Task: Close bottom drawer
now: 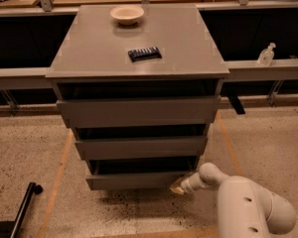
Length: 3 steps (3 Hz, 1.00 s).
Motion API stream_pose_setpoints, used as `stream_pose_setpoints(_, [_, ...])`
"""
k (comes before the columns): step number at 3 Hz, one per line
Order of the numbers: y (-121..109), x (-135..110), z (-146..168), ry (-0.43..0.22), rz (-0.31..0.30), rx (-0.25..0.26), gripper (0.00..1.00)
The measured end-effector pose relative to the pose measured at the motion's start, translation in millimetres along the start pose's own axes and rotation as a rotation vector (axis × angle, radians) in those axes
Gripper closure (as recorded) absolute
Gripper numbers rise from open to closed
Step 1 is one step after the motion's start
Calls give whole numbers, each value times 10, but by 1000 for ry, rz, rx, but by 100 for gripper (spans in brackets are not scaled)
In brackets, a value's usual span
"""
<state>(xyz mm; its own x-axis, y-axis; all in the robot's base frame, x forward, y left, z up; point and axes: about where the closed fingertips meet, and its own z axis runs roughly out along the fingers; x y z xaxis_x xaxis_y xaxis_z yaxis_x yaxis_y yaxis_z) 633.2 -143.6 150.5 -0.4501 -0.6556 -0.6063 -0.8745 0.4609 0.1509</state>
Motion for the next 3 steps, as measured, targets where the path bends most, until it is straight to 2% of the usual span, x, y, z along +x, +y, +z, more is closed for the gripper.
stream_pose_setpoints(1, [21, 3, 24, 0, 0, -4, 12])
stream_pose_setpoints(2, [42, 5, 47, 1, 1, -9, 0])
stream_pose_setpoints(3, [43, 5, 48, 1, 1, -9, 0])
